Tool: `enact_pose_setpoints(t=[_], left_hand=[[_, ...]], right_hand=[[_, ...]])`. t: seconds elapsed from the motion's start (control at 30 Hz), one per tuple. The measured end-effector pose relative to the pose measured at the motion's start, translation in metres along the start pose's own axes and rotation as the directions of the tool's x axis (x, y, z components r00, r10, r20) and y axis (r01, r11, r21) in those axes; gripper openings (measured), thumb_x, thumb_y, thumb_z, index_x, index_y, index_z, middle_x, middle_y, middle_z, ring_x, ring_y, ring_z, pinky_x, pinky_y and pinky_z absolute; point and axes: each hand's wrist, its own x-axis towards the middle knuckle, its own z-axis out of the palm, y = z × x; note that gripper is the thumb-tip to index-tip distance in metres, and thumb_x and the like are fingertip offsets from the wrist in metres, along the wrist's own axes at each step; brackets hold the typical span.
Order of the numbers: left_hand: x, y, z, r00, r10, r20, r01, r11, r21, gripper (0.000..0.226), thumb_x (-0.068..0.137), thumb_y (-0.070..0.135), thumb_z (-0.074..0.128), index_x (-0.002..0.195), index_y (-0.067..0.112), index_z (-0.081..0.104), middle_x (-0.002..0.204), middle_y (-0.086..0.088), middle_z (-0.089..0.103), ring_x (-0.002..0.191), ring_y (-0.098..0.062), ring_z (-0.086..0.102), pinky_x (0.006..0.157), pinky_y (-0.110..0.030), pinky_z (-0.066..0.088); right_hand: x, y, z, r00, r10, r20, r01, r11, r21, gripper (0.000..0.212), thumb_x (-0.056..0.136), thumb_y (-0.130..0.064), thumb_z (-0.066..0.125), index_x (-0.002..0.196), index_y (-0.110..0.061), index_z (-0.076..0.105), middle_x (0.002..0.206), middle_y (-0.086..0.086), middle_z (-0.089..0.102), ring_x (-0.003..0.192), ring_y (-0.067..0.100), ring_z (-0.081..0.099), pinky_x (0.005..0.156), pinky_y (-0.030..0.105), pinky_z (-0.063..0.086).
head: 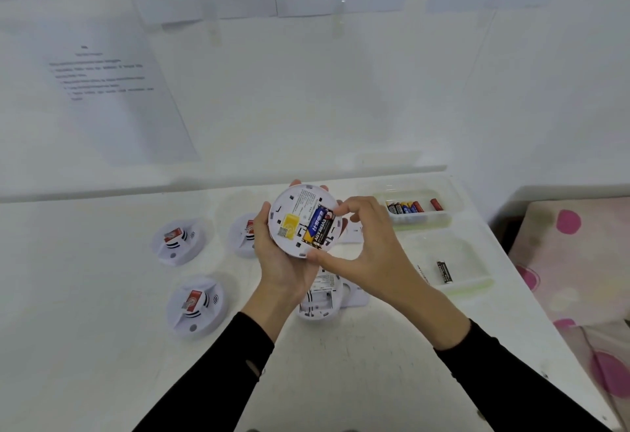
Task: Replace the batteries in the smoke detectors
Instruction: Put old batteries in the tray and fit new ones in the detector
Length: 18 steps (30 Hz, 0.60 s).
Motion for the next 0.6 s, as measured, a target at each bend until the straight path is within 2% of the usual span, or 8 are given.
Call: enact_pose_setpoints(t=[0.1, 0.2, 0.27, 0.33, 0.43, 0.5, 0.6], left_hand=[[0.002, 0.000, -0.001, 1.000, 0.016, 0.022, -0.017, 0.998, 0.052, 0.053, 0.098, 0.048, 0.030, 0.133, 0.018, 0.056, 0.125, -0.015, 0.065, 0.110, -0.032, 0.062, 0.104, -0.054, 0.040], [0.006, -0.003, 0.000, 0.999, 0.010, 0.034, -0.014, 0.994, 0.106, 0.051, 0.095, 0.049, 0.035, 0.130, 0.021, 0.059, 0.123, -0.014, 0.065, 0.113, -0.032, 0.058, 0.108, -0.058, 0.036], [0.009, -0.007, 0.004, 0.999, 0.005, 0.035, -0.010, 0.989, 0.145, 0.051, 0.091, 0.050, 0.039, 0.129, 0.022, 0.060, 0.122, -0.013, 0.065, 0.111, -0.031, 0.059, 0.107, -0.058, 0.037], [0.009, -0.010, 0.008, 1.000, 0.012, 0.013, -0.013, 0.989, 0.149, 0.054, 0.086, 0.051, 0.042, 0.129, 0.022, 0.060, 0.122, -0.012, 0.065, 0.112, -0.032, 0.057, 0.104, -0.055, 0.041], [0.009, -0.017, 0.012, 1.000, 0.000, -0.017, 0.002, 0.991, 0.130, 0.055, 0.087, 0.051, 0.042, 0.128, 0.021, 0.060, 0.121, -0.013, 0.066, 0.110, -0.030, 0.060, 0.094, -0.047, 0.049], [0.010, -0.022, 0.015, 0.999, -0.016, -0.043, 0.021, 0.991, 0.130, 0.049, 0.094, 0.050, 0.037, 0.126, 0.022, 0.061, 0.118, -0.012, 0.067, 0.104, -0.027, 0.064, 0.085, -0.042, 0.054], [0.014, -0.029, 0.026, 0.997, -0.022, -0.074, 0.031, 0.992, 0.121, 0.048, 0.099, 0.048, 0.032, 0.125, 0.022, 0.062, 0.112, -0.010, 0.069, 0.100, -0.024, 0.065, 0.090, -0.042, 0.051]], right_hand=[[0.003, 0.001, -0.005, 0.999, 0.009, 0.030, -0.007, 0.996, -0.089, 0.062, 0.063, -0.064, 0.070, 0.108, -0.026, 0.050, 0.112, -0.016, 0.045, 0.103, -0.005, 0.038, 0.087, 0.024, 0.040], [0.010, 0.003, -0.010, 0.992, 0.089, 0.092, -0.082, 0.993, -0.084, 0.048, 0.070, -0.046, 0.079, 0.101, -0.022, 0.050, 0.109, -0.008, 0.046, 0.102, 0.009, 0.040, 0.082, 0.014, 0.036], [0.013, 0.005, -0.010, 0.988, 0.143, 0.064, -0.143, 0.990, -0.012, 0.030, 0.081, -0.034, 0.074, 0.094, -0.018, 0.053, 0.104, -0.005, 0.047, 0.101, 0.012, 0.043, 0.078, 0.008, 0.033], [0.015, 0.008, -0.009, 0.989, 0.147, 0.014, -0.147, 0.989, -0.002, 0.016, 0.090, -0.026, 0.064, 0.089, -0.014, 0.054, 0.100, -0.004, 0.047, 0.097, 0.013, 0.044, 0.078, 0.008, 0.032], [0.015, 0.012, -0.008, 0.985, 0.172, 0.012, -0.172, 0.985, 0.030, 0.016, 0.098, -0.023, 0.053, 0.085, -0.014, 0.050, 0.098, -0.002, 0.044, 0.093, 0.009, 0.041, 0.077, 0.006, 0.033], [0.016, 0.013, -0.010, 0.987, 0.158, -0.023, -0.158, 0.987, 0.025, 0.016, 0.098, -0.023, 0.052, 0.087, -0.013, 0.048, 0.100, 0.001, 0.041, 0.097, 0.013, 0.042, 0.077, 0.005, 0.033], [0.015, 0.012, -0.022, 0.992, 0.116, -0.047, -0.115, 0.993, 0.026, 0.014, 0.096, -0.022, 0.056, 0.091, -0.015, 0.045, 0.101, 0.002, 0.042, 0.093, 0.013, 0.044, 0.075, 0.011, 0.036]])
